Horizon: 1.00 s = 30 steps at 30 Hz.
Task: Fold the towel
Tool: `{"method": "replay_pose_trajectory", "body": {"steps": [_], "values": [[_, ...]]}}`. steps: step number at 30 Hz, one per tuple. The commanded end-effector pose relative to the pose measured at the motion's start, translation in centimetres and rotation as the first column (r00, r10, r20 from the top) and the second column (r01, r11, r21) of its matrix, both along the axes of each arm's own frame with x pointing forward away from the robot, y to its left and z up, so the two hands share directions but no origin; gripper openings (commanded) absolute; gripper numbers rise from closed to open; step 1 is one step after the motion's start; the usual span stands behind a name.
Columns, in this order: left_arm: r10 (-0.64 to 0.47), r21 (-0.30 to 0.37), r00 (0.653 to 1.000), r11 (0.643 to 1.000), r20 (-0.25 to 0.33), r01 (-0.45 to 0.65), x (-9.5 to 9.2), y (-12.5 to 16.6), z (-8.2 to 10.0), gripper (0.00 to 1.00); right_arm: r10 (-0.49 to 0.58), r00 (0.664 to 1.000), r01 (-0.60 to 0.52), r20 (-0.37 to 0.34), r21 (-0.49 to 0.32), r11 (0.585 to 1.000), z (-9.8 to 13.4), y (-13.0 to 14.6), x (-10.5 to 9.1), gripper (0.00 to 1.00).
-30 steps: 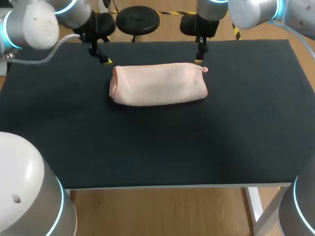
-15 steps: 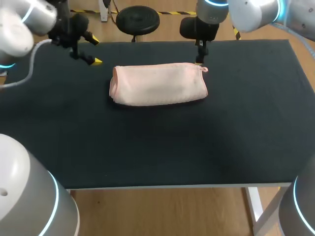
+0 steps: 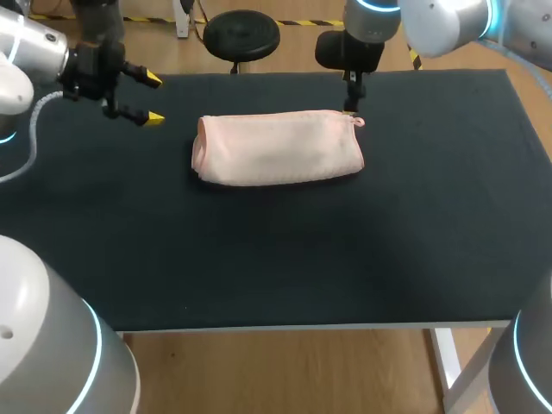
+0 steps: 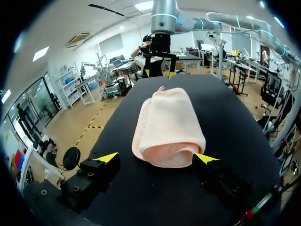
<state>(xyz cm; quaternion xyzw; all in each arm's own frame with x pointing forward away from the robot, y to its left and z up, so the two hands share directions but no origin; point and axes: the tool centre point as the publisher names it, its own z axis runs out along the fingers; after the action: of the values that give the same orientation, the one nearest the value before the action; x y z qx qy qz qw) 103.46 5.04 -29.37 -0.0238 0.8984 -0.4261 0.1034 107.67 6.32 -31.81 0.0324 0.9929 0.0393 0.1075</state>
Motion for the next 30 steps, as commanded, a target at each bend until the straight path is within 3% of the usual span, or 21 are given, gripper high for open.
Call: {"method": "replay_pose_trajectory", "body": {"steps": [1, 6, 10, 27, 28, 30], "values": [[-0.024, 0.005, 0.999, 1.0, -0.025, 0.024, 1.0, 0.1, 0.1, 1.0, -0.002, 1.0, 0.002, 0.002, -0.003, 1.0, 0.2, 0.0, -0.3, 1.0], [-0.026, -0.007, 0.999, 1.0, -0.02, 0.026, 0.9, 0.1, 0.1, 1.0, -0.001, 1.0, 0.001, 0.004, 0.001, 1.0, 0.2, 0.1, -0.3, 1.0], [-0.025, 0.007, 1.0, 1.0, -0.014, 0.025, 0.9, 0.1, 0.1, 1.0, 0.097, 0.995, -0.096, 0.034, -0.028, 0.995, 0.9, 0.7, -0.6, 1.0], [-0.025, 0.007, 1.0, 1.0, -0.014, 0.025, 0.9, 0.1, 0.1, 1.0, 0.097, 0.995, -0.096, 0.034, -0.028, 0.995, 0.9, 0.7, -0.6, 1.0], [-0.025, 0.007, 1.0, 1.0, -0.014, 0.025, 0.9, 0.1, 0.1, 1.0, -0.006, 0.999, 0.009, -0.032, 0.083, 0.997, 1.9, 0.7, 0.1, 1.0], [-0.025, 0.007, 1.0, 1.0, -0.014, 0.025, 0.9, 0.1, 0.1, 1.0, -0.13, 0.981, 0.16, -0.14, 0.224, 0.961, 3.1, 0.5, 0.7, 1.0]]}}
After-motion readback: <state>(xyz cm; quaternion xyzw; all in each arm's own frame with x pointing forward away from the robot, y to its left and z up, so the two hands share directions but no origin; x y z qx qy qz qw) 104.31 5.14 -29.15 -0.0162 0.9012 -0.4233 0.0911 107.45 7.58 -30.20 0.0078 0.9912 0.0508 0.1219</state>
